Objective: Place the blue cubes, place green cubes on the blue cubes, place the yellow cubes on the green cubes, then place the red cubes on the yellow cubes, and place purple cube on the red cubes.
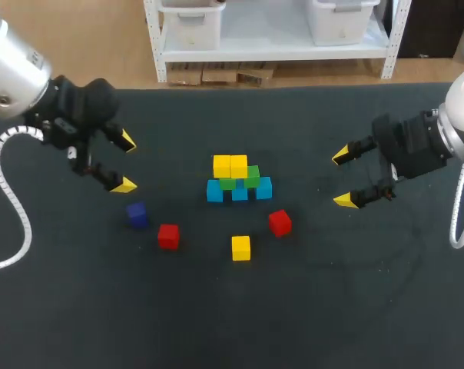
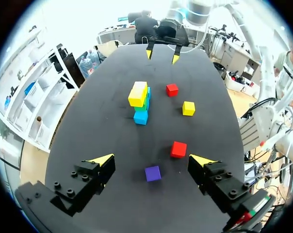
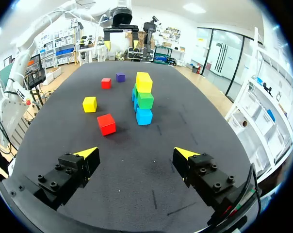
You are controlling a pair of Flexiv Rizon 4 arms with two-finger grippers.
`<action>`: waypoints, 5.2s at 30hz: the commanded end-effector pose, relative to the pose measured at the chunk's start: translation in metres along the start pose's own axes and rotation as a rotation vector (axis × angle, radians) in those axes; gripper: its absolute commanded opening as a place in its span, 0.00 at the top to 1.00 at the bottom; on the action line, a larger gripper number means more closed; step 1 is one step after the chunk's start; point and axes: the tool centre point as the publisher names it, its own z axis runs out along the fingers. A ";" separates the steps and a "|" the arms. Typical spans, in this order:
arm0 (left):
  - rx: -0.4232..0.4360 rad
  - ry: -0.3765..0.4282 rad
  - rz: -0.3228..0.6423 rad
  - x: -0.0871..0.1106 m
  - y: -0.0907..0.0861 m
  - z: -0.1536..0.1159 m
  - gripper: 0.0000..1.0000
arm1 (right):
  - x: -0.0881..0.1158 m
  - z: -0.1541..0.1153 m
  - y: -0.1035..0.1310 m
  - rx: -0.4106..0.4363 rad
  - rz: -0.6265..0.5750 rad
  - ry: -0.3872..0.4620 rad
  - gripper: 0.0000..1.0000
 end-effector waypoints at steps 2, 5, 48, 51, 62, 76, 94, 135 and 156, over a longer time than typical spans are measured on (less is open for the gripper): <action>0.000 -0.006 0.002 0.001 0.000 0.000 0.00 | 0.000 0.000 0.000 0.001 -0.001 -0.003 0.00; 0.000 -0.006 0.002 0.001 0.000 0.000 0.00 | 0.000 0.000 0.000 0.001 -0.001 -0.003 0.00; 0.000 -0.006 0.002 0.001 0.000 0.000 0.00 | -0.080 0.135 0.120 -0.164 -0.111 -0.029 0.00; 0.000 -0.006 0.002 0.001 0.000 0.000 0.00 | -0.076 0.136 0.121 -0.169 -0.105 -0.026 0.00; 0.000 -0.006 0.002 0.001 0.000 0.000 0.00 | -0.068 0.139 0.121 -0.180 -0.084 -0.020 0.62; 0.000 -0.006 0.002 0.001 0.000 0.000 0.00 | -0.072 0.139 0.120 -0.192 -0.093 -0.027 1.00; 0.000 -0.006 0.002 0.001 0.000 0.000 0.00 | -0.092 0.064 0.073 -0.231 -0.145 -0.046 1.00; 0.000 -0.006 0.002 0.001 0.000 0.000 0.00 | -0.091 0.084 -0.020 -0.072 -0.095 -0.045 1.00; 0.000 -0.006 0.002 0.001 0.000 0.000 0.00 | -0.095 0.095 -0.027 -0.089 -0.106 -0.041 1.00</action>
